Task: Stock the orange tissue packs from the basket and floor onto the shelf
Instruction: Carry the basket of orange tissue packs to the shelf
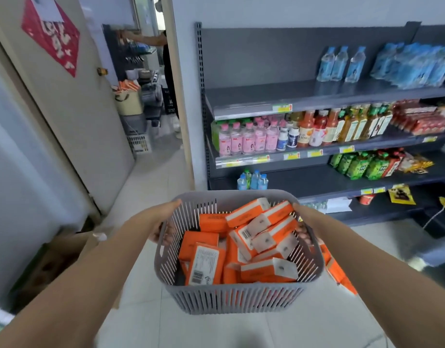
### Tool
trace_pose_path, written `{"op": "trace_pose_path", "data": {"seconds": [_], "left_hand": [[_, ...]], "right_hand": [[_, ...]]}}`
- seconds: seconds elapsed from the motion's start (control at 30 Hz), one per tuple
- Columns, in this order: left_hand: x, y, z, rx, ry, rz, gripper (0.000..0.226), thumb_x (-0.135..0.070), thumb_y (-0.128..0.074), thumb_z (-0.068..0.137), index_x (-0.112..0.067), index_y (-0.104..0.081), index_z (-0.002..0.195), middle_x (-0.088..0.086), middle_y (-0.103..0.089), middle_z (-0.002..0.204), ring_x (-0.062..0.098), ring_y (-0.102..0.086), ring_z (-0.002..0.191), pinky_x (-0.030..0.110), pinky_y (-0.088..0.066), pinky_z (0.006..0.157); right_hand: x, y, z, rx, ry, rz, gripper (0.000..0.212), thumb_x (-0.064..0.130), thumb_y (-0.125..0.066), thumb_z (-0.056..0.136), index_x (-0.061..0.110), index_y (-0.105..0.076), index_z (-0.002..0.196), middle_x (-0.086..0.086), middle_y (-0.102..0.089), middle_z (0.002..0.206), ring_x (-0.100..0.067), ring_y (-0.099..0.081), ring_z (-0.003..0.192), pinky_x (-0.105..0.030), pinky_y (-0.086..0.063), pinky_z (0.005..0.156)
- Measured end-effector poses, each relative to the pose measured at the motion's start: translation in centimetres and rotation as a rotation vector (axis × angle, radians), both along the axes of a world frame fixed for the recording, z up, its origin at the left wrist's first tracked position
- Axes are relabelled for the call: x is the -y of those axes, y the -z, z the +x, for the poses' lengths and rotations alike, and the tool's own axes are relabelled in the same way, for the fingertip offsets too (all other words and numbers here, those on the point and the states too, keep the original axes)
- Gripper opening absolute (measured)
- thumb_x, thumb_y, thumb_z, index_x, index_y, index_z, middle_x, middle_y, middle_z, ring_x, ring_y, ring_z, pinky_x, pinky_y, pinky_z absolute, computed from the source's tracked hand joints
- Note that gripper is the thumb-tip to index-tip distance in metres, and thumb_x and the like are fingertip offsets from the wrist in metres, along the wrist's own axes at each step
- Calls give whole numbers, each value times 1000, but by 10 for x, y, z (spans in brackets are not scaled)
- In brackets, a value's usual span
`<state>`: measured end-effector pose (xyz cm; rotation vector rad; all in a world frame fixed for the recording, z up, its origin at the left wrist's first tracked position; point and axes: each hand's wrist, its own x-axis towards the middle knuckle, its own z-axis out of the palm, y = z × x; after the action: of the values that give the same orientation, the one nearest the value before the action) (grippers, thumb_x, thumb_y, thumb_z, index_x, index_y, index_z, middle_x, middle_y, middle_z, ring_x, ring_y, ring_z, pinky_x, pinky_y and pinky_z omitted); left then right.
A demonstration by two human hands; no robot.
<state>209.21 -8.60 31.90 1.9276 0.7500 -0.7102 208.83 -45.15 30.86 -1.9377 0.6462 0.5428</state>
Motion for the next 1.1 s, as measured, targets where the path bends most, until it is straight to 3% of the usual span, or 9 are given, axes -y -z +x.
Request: {"op": "trace_pose_path", "data": {"seconds": [0.23,0.3,0.53,0.83,1.1], "left_hand": [[5,25,120,-14,-66,31,74,-74,-44,82,-2,-57,89,6,-46,53,21,-49,49,30,-48,54],[9,38,153,-38,-100,49,72,-74,-41,83,-3,-55,83,6,-44,50,20,-47,47,31,-47,56],[28,73,241,-66,-204,61,68,-72,-33,88,-12,-42,58,5,-39,45,18,-43,44,26,-43,57],[33,121,288,-116,-255,-33,63,-71,-38,88,-9,-48,78,5,-40,56,17,-43,51,25,-40,57],[24,155,296,-208,-254,-29,63,-74,-42,82,-13,-40,67,6,-41,57,19,-44,45,28,-42,57]], "right_hand": [[-3,28,143,-63,-111,2,72,61,-30,94,18,-31,36,0,-29,40,-15,-26,39,-23,-24,45],[-2,38,188,-94,-130,15,65,62,-34,93,18,-33,45,0,-32,46,-15,-27,45,-25,-25,50],[4,70,307,-228,-213,-26,67,69,-30,90,19,-27,46,0,-30,43,-14,-29,41,-23,-26,50],[9,112,367,-315,-189,-41,60,66,-34,90,17,-33,56,1,-31,44,-14,-28,43,-22,-26,48],[10,144,378,-394,-167,-25,68,68,-36,89,20,-26,42,0,-28,41,-15,-26,38,-22,-26,50]]}}
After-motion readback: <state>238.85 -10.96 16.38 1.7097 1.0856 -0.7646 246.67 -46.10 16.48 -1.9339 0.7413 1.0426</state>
